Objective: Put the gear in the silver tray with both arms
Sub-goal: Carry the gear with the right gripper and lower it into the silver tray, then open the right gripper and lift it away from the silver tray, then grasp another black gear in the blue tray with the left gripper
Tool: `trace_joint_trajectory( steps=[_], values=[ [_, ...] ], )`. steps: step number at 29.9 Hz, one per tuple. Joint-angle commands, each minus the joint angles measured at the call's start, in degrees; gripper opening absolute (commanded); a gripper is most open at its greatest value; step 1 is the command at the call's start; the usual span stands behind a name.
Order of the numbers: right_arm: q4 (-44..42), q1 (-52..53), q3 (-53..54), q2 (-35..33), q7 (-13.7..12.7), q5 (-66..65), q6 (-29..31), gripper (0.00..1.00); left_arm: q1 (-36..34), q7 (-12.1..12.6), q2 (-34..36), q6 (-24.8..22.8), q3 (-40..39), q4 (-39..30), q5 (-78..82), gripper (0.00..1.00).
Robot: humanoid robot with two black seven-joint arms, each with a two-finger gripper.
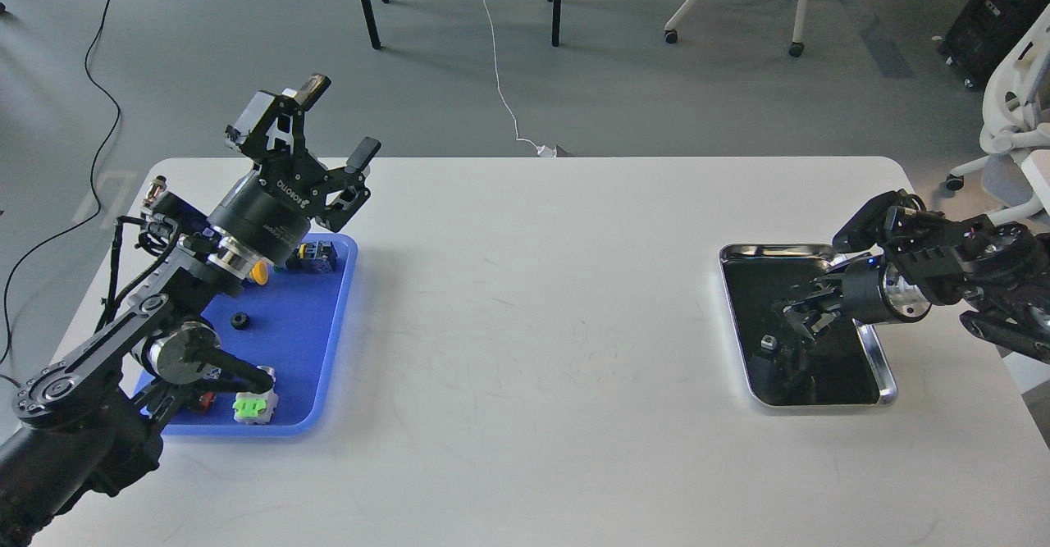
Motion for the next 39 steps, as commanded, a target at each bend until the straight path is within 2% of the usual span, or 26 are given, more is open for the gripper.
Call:
trace_joint_trajectory(
  steps=[1, 5, 11, 18, 23, 30, 34, 39],
  values=[
    [0.63, 0.3, 1.99, -0.83, -0.01, 0.9, -0.12, 0.93, 0.01, 0.0, 0.17, 0.0, -0.06, 0.0, -0.07, 0.98],
    [2.38, 0.74, 8.92, -4.16, -0.01, 3.62, -0.03, 0.97, -0.08, 0.0, 0.44, 0.0, -0.06, 0.0, -0.07, 0.98],
    [9.41, -0.92, 24.38, -11.28, -0.01, 11.16, -0.03, 0.97, -0.08, -0.26, 1.49, 0.18, 0.03, 0.0, -0.07, 0.98],
    [12.67, -15.06, 44.16, -10.95, -0.01, 38.66, -0.03, 0.97, -0.08, -0.7, 2.19, 0.09, 0.9, -0.43, 1.59, 0.98],
    [12.41, -24.82, 56.65, -6.55, -0.01, 55.62, 0.49, 0.97, 0.01, -1.72, 4.91, -0.26, 1.17, -3.94, 19.14, 0.98],
    [12.41, -28.53, 61.85, -3.91, -0.01, 77.25, 0.67, 0.97, -2.36, -1.72, 11.94, 0.0, 6.34, -4.74, 48.84, 0.98],
    [12.41, -29.05, 62.03, -3.91, -0.01, 80.09, 0.67, 0.97, -6.4, -1.72, 17.3, 1.14, 12.23, -5.09, 68.61, 0.98],
    [12.5, -29.23, 62.03, -3.83, -0.01, 80.09, 0.76, 0.97, -8.43, -1.72, 23.37, 7.81, 18.91, -4.22, 83.85, 0.98]
  ],
)
